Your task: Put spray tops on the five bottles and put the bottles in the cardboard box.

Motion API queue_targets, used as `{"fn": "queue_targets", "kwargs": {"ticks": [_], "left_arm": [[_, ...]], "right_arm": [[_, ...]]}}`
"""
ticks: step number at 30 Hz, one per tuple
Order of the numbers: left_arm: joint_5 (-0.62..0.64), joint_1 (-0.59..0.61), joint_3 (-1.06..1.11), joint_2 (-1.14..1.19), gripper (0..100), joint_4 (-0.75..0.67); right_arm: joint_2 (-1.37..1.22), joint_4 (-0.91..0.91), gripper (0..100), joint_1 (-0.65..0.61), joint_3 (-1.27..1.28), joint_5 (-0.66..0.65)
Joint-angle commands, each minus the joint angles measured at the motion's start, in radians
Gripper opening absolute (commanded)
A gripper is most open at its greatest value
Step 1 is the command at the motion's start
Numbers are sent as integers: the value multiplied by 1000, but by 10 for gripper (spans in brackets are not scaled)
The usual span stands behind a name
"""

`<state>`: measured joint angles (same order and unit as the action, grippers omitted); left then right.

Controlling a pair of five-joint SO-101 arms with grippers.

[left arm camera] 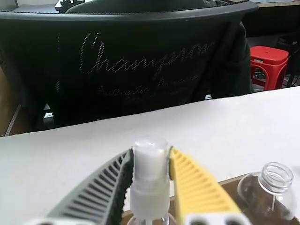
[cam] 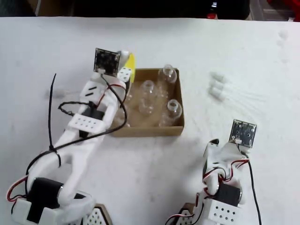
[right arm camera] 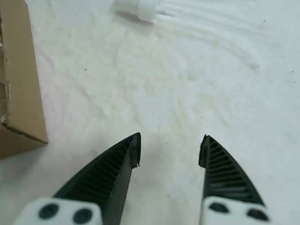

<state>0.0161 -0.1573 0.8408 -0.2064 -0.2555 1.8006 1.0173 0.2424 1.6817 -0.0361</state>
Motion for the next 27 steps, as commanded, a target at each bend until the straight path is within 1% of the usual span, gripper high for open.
{"fn": "queue_targets", "kwargs": {"ticks": [1, 5, 10, 13, 19, 23, 27], "left_arm": [[12, 15, -8, -15, 147, -18], [12, 15, -8, -15, 115, -18], [14, 10, -12, -16, 112, -18], [55, 2, -8, -39, 111, -15], [68, -4, -43, -79, 109, 150], [69, -2, -40, -85, 105, 163], [69, -4, -37, -81, 14, 121]], "right_arm": [[4, 4, 184, -2, 8, 2], [4, 4, 184, -2, 8, 2], [4, 4, 185, -2, 8, 2], [4, 4, 185, -2, 8, 2], [4, 4, 185, -2, 8, 2], [4, 4, 184, -1, 8, 2], [4, 4, 184, -1, 8, 2]]}}
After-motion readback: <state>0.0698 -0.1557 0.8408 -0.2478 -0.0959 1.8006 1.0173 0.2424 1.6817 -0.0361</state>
